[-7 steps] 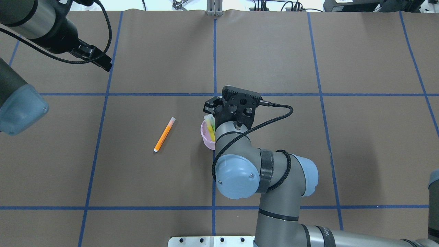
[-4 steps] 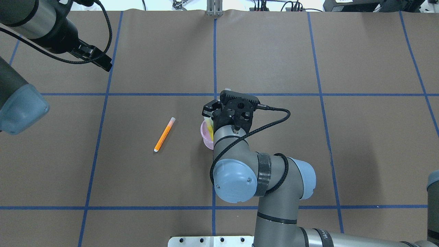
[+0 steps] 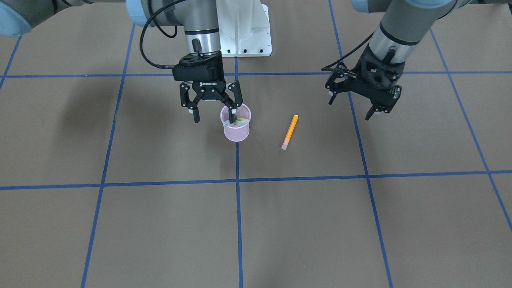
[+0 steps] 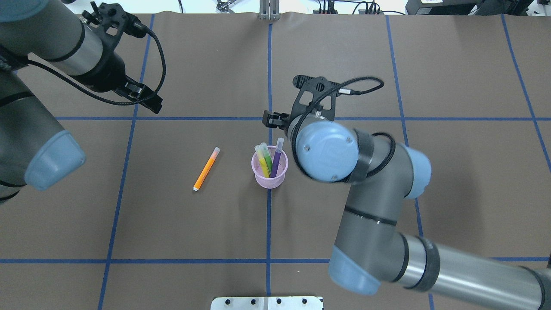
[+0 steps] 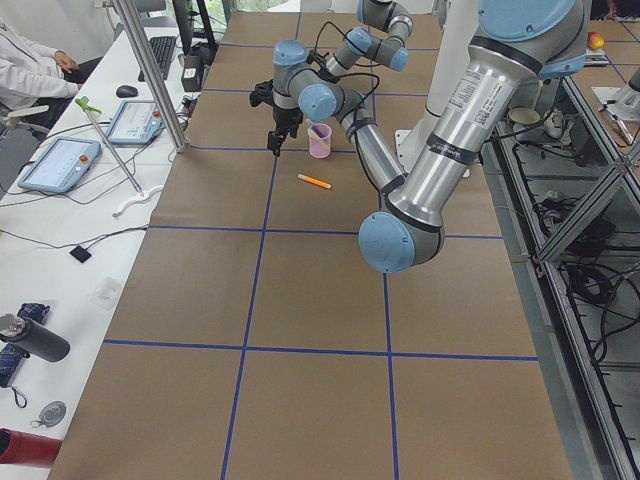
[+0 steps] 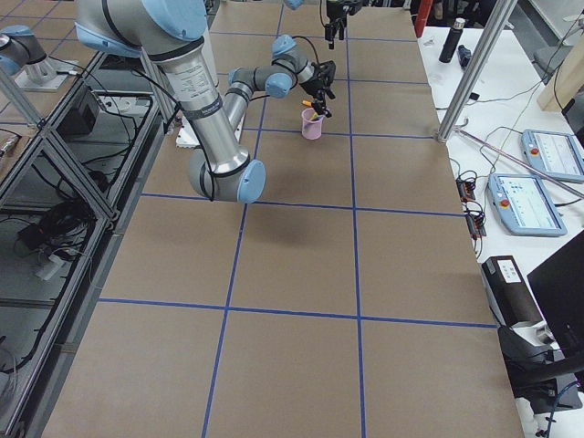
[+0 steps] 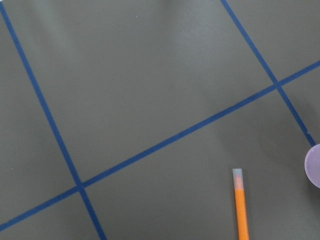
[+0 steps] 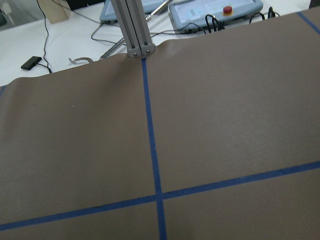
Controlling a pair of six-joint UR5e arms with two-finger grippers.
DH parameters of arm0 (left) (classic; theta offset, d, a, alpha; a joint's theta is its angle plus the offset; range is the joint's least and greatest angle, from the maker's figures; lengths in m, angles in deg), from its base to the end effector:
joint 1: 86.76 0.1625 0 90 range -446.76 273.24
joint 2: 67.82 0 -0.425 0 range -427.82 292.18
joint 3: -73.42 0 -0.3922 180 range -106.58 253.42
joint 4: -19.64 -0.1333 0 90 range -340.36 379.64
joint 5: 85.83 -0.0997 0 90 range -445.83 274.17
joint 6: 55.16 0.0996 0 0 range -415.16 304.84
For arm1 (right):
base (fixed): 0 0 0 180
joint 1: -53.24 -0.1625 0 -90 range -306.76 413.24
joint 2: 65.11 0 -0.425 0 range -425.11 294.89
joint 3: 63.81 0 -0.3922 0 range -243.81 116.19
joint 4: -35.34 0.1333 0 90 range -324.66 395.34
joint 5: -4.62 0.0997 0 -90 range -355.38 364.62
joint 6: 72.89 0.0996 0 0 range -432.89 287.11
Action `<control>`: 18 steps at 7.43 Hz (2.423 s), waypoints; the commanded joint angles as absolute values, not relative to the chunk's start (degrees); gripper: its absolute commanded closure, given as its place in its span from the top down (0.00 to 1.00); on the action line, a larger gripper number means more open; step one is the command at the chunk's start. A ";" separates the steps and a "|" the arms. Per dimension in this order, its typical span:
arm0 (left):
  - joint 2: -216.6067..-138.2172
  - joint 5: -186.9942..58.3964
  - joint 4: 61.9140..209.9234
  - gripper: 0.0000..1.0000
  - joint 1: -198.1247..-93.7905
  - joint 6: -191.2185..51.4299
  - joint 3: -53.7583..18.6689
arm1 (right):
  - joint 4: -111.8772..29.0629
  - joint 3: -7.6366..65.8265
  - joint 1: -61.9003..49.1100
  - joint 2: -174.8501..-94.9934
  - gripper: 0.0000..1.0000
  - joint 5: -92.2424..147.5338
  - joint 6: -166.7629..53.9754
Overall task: Collect pens into pen holder
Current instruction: 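Grasp the orange marker with the left gripper while the right arm withdraws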
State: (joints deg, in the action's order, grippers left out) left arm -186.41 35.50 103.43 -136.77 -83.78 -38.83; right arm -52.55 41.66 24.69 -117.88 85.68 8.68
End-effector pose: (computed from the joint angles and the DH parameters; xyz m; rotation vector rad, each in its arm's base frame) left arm 0.3114 -0.4981 0.2221 0.3364 0.8606 0.3970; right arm -0.4846 -0.4331 0.1641 0.4424 -0.8658 0.3979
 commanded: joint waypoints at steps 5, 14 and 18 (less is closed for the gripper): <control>-190.23 30.36 119.39 0.99 -126.06 -95.56 -20.82 | -57.56 42.18 -4.48 -126.88 1.00 126.06 -25.90; -193.59 27.63 123.35 0.45 -120.60 -96.65 -12.18 | -57.56 42.01 -13.03 -133.93 1.00 132.07 -41.87; -193.59 27.63 123.26 0.45 -120.60 -96.65 -12.09 | -57.56 41.83 -13.12 -133.93 1.00 131.98 -41.87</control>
